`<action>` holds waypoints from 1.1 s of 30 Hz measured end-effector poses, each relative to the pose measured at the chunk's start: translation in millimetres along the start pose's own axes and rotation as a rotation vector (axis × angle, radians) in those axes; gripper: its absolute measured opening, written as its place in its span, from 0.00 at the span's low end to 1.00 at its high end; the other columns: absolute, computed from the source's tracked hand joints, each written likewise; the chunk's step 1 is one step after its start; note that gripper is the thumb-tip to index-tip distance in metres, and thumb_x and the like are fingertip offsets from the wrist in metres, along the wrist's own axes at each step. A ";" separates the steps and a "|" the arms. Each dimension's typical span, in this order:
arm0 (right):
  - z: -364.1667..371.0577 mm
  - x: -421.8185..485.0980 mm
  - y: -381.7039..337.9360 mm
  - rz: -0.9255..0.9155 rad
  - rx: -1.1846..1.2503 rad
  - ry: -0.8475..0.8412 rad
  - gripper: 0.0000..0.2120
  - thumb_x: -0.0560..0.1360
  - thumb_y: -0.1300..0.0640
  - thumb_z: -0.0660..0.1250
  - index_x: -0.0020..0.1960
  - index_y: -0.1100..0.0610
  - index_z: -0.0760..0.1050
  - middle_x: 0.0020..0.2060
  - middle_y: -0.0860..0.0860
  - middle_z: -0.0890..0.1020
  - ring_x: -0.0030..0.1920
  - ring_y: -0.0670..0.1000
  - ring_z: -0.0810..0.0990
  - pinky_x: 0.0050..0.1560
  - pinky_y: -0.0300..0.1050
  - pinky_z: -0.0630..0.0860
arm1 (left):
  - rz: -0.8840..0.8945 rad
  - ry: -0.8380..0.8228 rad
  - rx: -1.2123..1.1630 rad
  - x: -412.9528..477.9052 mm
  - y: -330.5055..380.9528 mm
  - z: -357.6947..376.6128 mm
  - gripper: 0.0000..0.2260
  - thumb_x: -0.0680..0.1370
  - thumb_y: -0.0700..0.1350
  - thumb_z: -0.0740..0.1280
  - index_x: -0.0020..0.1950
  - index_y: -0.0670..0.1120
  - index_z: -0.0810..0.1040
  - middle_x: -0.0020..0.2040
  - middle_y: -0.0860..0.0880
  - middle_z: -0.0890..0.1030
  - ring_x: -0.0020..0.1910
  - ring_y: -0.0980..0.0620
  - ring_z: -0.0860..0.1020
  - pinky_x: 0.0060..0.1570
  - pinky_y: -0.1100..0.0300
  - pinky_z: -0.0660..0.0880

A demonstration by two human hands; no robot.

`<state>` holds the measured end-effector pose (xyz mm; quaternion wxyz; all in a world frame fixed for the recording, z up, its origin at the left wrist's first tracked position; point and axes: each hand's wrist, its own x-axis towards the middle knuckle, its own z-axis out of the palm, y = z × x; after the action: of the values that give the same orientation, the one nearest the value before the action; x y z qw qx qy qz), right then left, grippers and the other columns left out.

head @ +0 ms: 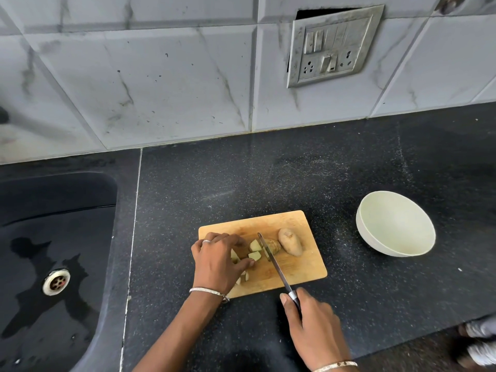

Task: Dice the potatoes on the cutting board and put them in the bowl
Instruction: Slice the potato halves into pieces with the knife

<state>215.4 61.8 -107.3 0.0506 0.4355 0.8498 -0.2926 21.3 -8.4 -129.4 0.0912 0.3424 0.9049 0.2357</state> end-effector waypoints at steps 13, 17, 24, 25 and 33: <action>10.5 4.8 10.7 -0.033 0.004 0.008 0.18 0.79 0.37 0.51 0.38 0.48 0.60 0.35 0.49 0.77 0.37 0.54 0.76 0.39 0.50 0.73 | -0.041 0.024 0.012 -2.9 8.3 6.2 0.09 0.68 0.60 0.73 0.43 0.59 0.80 0.49 0.62 0.78 0.55 0.55 0.71 0.53 0.54 0.62; 3.0 3.0 7.8 -0.039 0.051 0.051 0.18 0.79 0.38 0.52 0.38 0.49 0.59 0.33 0.50 0.76 0.33 0.53 0.72 0.37 0.51 0.71 | -0.029 0.058 -0.023 -4.2 7.1 4.9 0.18 0.64 0.61 0.75 0.49 0.59 0.76 0.48 0.62 0.78 0.55 0.56 0.71 0.54 0.55 0.58; 6.3 2.9 3.3 -0.069 0.044 0.052 0.21 0.77 0.33 0.45 0.43 0.49 0.65 0.34 0.49 0.76 0.41 0.56 0.79 0.41 0.53 0.75 | 0.019 0.005 0.023 -0.1 12.9 9.4 0.19 0.66 0.61 0.73 0.55 0.61 0.75 0.48 0.62 0.80 0.58 0.58 0.69 0.53 0.57 0.53; 7.3 3.2 3.2 -0.066 0.036 0.043 0.22 0.77 0.33 0.44 0.43 0.49 0.65 0.35 0.49 0.77 0.41 0.56 0.80 0.41 0.53 0.75 | 0.020 0.008 0.019 -0.2 12.5 10.7 0.18 0.67 0.61 0.73 0.54 0.61 0.76 0.46 0.63 0.80 0.58 0.58 0.70 0.53 0.57 0.53; 5.7 2.7 -3.3 -0.058 -0.023 -0.001 0.21 0.78 0.35 0.41 0.47 0.48 0.64 0.37 0.49 0.75 0.45 0.56 0.80 0.39 0.51 0.70 | -0.004 0.002 -0.036 0.7 9.7 11.0 0.13 0.68 0.60 0.73 0.51 0.60 0.80 0.43 0.63 0.81 0.57 0.60 0.71 0.55 0.57 0.54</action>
<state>210.2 59.2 -111.5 0.0476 0.4101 0.8652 -0.2845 30.0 2.4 -134.3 0.0967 0.3386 0.9013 0.2522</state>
